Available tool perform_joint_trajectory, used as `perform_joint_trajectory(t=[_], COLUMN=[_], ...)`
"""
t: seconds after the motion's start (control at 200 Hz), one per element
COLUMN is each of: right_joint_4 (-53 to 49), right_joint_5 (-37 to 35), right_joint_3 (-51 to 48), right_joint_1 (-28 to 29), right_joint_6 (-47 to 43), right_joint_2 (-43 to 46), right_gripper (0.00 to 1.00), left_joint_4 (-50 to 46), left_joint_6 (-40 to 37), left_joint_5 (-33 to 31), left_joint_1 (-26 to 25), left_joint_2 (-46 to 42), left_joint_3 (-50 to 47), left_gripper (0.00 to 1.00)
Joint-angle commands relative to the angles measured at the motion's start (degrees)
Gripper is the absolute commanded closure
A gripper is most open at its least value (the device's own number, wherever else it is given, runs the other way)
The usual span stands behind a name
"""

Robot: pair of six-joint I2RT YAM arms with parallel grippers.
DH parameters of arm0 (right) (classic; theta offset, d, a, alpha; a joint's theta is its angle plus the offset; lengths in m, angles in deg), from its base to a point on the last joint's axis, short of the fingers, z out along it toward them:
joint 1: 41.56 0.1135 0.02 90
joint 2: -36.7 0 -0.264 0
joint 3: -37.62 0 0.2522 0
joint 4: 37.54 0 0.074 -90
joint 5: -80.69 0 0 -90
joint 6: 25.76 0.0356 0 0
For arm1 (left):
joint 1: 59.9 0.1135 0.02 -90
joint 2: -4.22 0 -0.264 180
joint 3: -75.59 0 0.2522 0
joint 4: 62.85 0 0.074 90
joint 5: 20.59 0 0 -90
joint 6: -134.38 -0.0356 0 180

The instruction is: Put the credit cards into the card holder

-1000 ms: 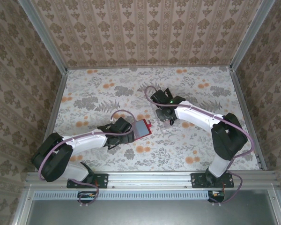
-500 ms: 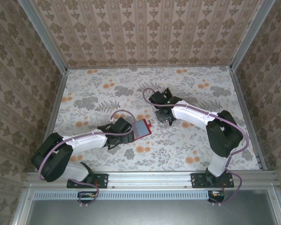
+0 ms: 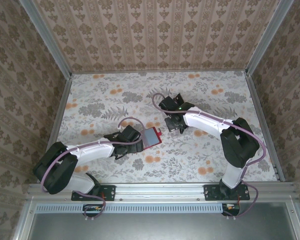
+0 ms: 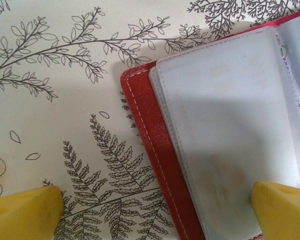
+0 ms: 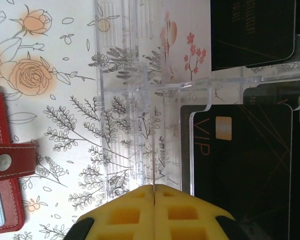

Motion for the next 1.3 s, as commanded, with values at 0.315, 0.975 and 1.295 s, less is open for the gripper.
perform_joint_trajectory(t=[0.315,0.975,1.295], right_joint_4=[0.9,44.3,47.9], right_joint_5=[8.4,33.7,31.9], right_joint_3=[1.4,-18.2,-20.6], right_joint_1=[-0.3,5.6,5.8], right_joint_6=[3.3,15.6,16.0], right_joint_2=[11.5,8.2,1.8], right_gripper=[1.0,1.0,1.0], left_joint_4=[-3.5,-7.1,-8.4], left_joint_6=[1.6,-0.1,-0.6], left_joint_5=[-1.2,-1.0,-1.1], left_joint_1=[2.5,6.4,6.8], left_joint_2=[-2.8,-5.7,-7.2], left_joint_3=[-3.9,-4.0,-2.8], left_gripper=[0.0,0.0,0.0])
